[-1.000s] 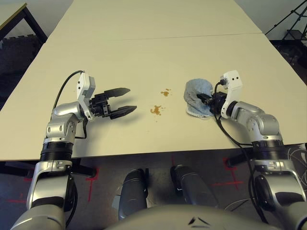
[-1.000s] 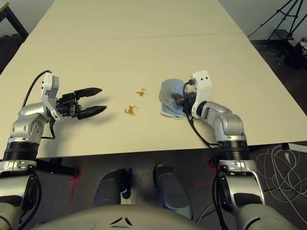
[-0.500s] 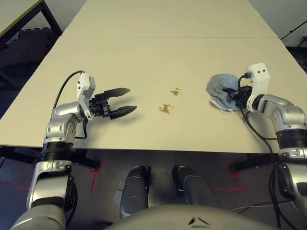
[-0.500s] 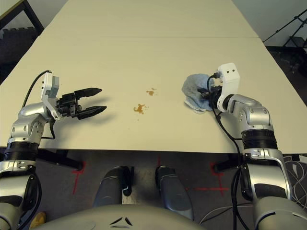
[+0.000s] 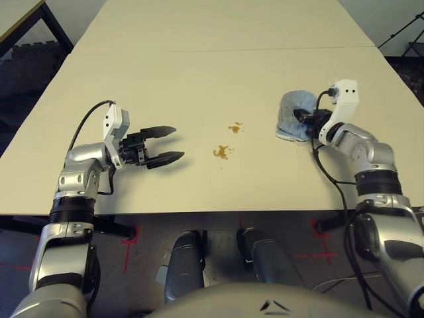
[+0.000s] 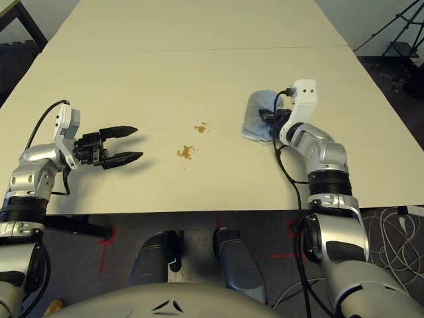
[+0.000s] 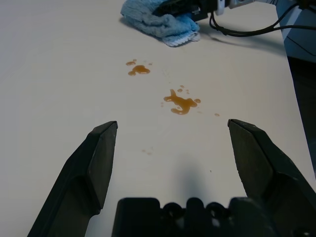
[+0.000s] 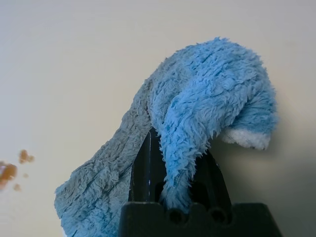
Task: Wipe the water off the table with a rag.
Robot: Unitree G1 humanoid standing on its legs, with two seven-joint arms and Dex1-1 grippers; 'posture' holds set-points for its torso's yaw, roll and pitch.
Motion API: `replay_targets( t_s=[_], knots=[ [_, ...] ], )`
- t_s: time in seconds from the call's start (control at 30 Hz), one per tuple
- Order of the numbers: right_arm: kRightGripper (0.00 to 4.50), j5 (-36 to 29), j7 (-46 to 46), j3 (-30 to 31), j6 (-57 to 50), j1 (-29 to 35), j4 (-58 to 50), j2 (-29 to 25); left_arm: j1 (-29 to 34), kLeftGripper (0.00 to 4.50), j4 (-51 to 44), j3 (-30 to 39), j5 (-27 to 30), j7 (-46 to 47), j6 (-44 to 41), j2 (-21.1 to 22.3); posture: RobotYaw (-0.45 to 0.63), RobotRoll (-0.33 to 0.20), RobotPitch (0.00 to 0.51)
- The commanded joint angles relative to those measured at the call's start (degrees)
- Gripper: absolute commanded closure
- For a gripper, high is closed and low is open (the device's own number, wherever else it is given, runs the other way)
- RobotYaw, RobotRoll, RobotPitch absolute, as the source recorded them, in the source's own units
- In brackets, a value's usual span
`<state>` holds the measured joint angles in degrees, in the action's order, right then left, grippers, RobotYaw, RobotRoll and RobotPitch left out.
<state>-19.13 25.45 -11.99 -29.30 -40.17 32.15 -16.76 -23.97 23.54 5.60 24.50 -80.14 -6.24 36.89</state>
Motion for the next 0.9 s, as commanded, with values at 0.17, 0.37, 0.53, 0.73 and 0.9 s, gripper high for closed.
replay_targets(
  t_s=[0.17,0.37,0.53,0.73,0.9],
  knots=[
    [4.39,2.67,-0.69,3.64,1.75,-1.49,4.01,4.55,0.98,0.00,-0.91,0.11,0.01,0.09,-0.77,0.62,-0.19,0.000,0.140],
    [4.39,4.18,-0.65,6.00,1.91,-1.54,3.86,9.25,1.38,0.00,-1.06,0.31,0.10,0.37,-0.82,0.57,-0.19,0.000,0.139],
    [4.39,5.27,0.64,9.31,1.01,-1.36,2.87,12.95,1.11,0.00,-1.06,0.22,0.14,0.47,-0.64,0.40,-0.19,0.000,0.139],
    [4.39,7.17,1.84,13.16,1.11,-1.32,2.85,16.73,0.66,0.00,-0.78,0.08,0.09,0.65,-0.37,0.08,-0.18,0.000,0.130],
    [4.39,8.91,2.90,15.61,2.34,-2.07,4.11,19.15,0.85,0.00,-1.14,0.05,0.16,1.01,-0.23,-0.22,-0.17,0.000,0.128]
  ],
)
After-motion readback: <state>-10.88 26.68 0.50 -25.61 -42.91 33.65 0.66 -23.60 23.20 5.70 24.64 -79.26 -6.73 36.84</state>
